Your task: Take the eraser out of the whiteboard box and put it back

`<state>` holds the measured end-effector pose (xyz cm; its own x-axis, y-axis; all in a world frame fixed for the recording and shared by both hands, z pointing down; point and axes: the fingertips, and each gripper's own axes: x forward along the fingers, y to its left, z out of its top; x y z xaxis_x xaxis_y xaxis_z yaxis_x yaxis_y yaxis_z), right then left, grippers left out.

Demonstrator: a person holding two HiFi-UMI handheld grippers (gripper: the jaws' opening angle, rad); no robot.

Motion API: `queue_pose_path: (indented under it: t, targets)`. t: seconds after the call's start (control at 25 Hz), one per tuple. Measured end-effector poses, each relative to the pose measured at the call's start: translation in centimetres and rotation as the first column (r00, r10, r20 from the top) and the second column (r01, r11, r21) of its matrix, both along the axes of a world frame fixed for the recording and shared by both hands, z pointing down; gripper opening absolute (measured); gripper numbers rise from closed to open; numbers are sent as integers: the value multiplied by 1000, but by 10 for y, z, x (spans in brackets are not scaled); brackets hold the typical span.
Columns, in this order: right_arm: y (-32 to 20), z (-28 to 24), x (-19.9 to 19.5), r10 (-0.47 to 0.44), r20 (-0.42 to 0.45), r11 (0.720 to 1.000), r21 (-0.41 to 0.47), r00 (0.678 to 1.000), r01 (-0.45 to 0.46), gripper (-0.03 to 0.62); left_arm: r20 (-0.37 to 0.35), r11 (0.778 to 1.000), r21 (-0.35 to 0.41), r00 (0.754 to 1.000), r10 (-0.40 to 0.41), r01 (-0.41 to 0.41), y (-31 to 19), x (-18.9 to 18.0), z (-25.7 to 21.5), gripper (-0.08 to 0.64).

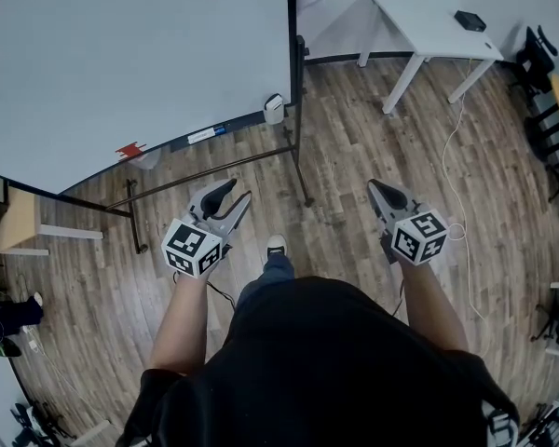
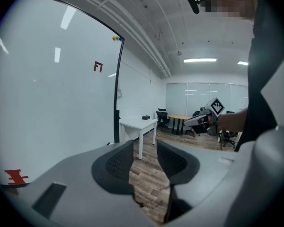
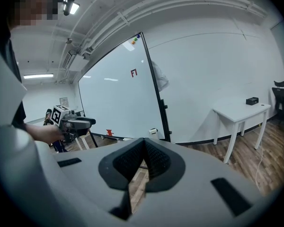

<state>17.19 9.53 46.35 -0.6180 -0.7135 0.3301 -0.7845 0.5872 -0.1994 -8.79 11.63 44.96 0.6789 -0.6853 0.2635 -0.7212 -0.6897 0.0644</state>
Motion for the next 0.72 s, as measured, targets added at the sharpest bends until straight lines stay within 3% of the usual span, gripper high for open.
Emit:
queue_pose_path:
  t: [0.72]
  targets:
    - [-63,10,-29,10,43,1000,-17,999,-9,-5,-8,997,-45,998,65,-65,-80,-13,23,163]
